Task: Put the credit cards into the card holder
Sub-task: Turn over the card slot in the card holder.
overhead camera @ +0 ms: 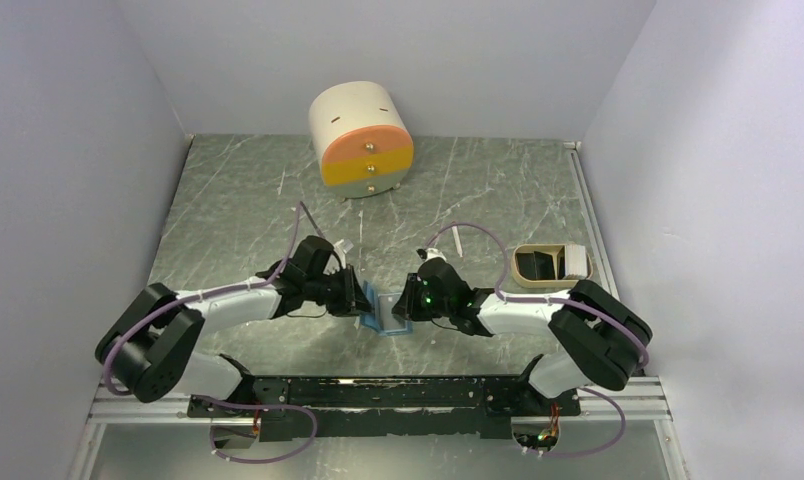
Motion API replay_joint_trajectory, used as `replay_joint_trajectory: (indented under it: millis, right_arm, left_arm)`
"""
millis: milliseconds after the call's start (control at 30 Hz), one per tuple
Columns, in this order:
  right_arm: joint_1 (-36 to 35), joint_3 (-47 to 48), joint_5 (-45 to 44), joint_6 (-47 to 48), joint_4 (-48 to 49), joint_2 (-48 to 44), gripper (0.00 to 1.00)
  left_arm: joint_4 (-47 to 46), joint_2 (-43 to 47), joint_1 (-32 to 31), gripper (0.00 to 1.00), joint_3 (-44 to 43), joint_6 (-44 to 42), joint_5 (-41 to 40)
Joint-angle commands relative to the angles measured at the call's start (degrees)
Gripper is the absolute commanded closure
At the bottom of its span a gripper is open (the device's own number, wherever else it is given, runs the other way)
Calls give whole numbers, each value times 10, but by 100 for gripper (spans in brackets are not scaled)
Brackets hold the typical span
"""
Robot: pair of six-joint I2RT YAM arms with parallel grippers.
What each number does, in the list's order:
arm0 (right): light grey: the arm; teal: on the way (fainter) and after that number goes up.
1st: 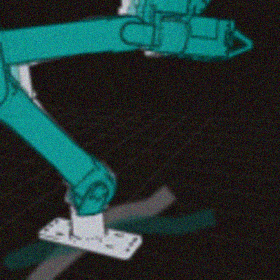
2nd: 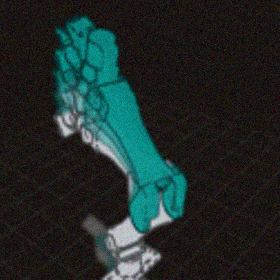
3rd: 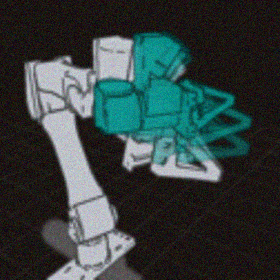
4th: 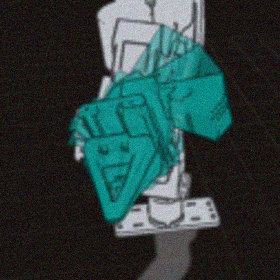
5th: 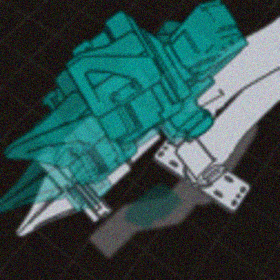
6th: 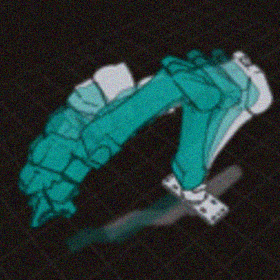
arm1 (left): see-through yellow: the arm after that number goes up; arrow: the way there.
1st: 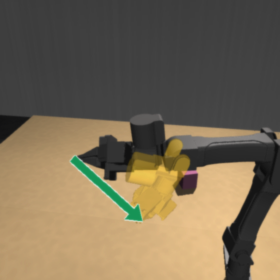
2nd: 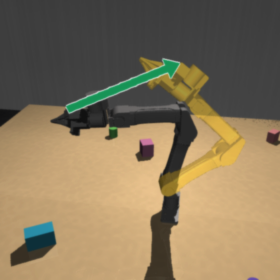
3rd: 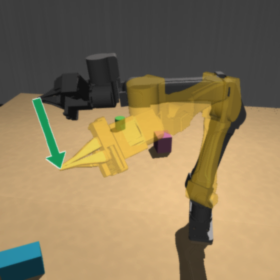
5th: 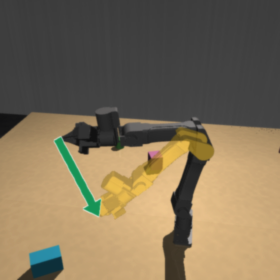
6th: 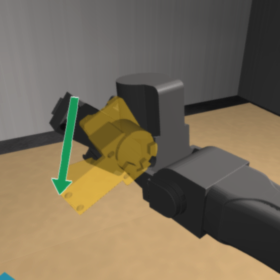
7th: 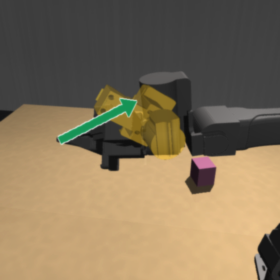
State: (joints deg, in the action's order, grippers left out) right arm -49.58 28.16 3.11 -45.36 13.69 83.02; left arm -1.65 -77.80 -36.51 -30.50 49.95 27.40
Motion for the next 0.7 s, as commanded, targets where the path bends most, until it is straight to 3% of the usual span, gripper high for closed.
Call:
replay_joint_trajectory:
  millis: [0, 200, 367, 667]
  right_arm:
    - [-3, -16, -9, 5, -1, 12, 82]
    - [-3, -16, -30, 9, -23, -16, 80]
    - [-3, -14, -37, 11, -27, -8, 79]
    - [9, 16, -127, 43, -137, -89, 73]
  left_arm:
    - [-77, -36, -23, 84, -14, 30, 52]
    - [-74, -50, -25, 85, -17, 29, 34]
    - [-125, -85, -28, 85, -19, 50, 70]
    - [-29, -72, -28, 84, -40, 7, 22]
